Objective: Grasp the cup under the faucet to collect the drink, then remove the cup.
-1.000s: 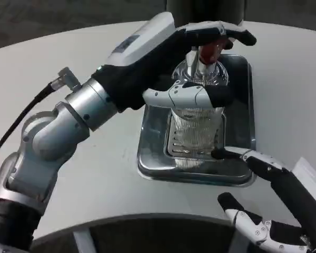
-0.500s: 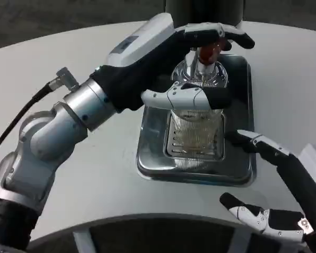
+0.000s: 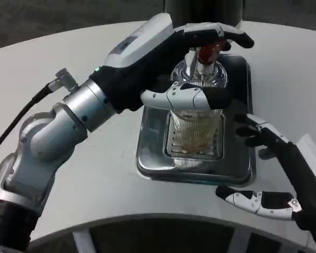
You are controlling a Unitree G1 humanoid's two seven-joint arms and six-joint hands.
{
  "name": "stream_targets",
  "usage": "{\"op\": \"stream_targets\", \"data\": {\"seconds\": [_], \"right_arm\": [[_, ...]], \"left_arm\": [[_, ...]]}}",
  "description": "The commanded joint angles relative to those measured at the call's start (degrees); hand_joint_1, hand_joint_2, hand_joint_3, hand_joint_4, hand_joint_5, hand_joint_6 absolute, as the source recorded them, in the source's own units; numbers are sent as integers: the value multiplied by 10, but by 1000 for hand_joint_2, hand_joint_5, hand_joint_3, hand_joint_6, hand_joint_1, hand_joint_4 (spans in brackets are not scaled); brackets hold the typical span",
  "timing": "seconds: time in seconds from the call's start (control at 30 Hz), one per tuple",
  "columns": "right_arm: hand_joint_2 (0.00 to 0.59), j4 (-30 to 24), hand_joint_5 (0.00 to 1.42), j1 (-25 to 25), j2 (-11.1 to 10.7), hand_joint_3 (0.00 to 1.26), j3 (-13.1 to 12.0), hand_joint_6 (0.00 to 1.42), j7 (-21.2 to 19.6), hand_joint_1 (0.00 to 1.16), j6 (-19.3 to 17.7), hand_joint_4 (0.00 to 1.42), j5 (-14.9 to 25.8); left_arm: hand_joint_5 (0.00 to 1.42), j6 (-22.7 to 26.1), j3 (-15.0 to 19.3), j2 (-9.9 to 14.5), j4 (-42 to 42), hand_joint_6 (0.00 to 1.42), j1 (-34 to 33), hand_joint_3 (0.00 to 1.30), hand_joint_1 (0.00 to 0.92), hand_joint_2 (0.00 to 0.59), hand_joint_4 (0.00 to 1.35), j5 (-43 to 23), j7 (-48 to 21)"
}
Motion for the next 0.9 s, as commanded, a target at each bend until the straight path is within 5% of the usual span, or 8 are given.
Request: {"op": "stream_targets", "data": {"seconds": [0.03,0.4,0.9], "right_arm": [[161,32,268,-19,25,146,-12,374,-35,935,4,208,33],[146,144,226,-71,64,132,-14,240,-127,954,-63,146,95],[136,272,152,-144,74,82,3,172,-164,942,-127,100,133]], "left_arm": [[315,1,-11,7,8,176,22,349,0,12,245,12,-10],[315,-1,-12,5,17,176,21,349,0,12,245,13,-6],[316,-7,-13,3,28,176,15,349,0,13,245,14,-2]]}}
